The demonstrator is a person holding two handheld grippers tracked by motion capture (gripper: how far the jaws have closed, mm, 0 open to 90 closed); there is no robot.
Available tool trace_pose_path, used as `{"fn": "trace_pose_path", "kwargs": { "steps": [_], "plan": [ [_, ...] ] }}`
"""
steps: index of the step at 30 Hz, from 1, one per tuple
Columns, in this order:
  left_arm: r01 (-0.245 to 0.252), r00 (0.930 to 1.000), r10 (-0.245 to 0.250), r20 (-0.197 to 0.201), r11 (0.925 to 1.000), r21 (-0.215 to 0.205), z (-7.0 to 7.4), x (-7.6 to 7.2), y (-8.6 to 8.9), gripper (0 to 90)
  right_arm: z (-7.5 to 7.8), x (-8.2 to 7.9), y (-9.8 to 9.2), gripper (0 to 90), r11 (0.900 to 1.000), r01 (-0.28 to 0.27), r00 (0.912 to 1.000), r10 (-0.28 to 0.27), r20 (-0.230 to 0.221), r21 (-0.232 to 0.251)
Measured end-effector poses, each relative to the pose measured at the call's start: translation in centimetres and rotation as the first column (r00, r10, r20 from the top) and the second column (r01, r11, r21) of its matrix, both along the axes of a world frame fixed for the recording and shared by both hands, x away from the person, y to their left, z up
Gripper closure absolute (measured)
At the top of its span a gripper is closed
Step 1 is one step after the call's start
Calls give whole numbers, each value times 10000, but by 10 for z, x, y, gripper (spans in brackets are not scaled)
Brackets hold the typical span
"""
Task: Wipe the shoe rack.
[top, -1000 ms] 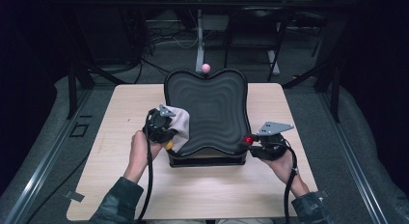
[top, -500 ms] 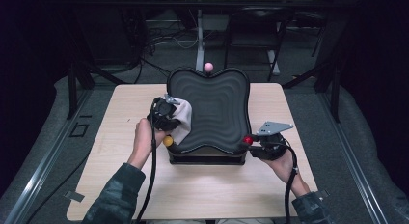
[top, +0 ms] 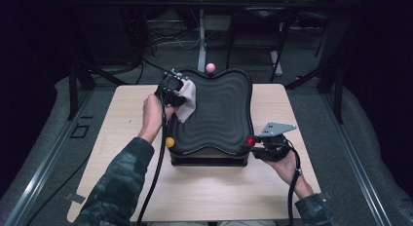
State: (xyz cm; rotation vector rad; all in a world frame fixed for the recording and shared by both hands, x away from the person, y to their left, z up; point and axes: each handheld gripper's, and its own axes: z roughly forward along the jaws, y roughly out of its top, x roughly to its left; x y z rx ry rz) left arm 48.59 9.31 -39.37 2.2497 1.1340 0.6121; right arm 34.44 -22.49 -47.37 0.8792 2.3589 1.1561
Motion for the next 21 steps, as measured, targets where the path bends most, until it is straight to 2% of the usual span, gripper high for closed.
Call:
{"fn": "trace_pose_path", "kwargs": {
  "steps": [5, 12, 18, 21],
  "plan": [
    [-284, 9996, 283, 23, 9993, 263, 10, 17, -7, 807, 0, 0, 0, 599, 10000, -8, 10000, 8, -7, -7],
    [-623, 9976, 603, 347, 9964, 581, 19, 32, -14, 805, 0, 0, 0, 599, 10000, -28, 10000, 28, -9, 16],
    [-754, 9960, 738, 496, 9967, 314, 21, 37, -17, 802, 0, 0, 0, 598, 10000, -37, 10000, 37, 20, 14],
    [-577, 9977, 569, 370, 9981, 224, 20, 35, -17, 819, 0, 0, 0, 599, 10000, -38, 10000, 38, 40, 19]
  ]
}}
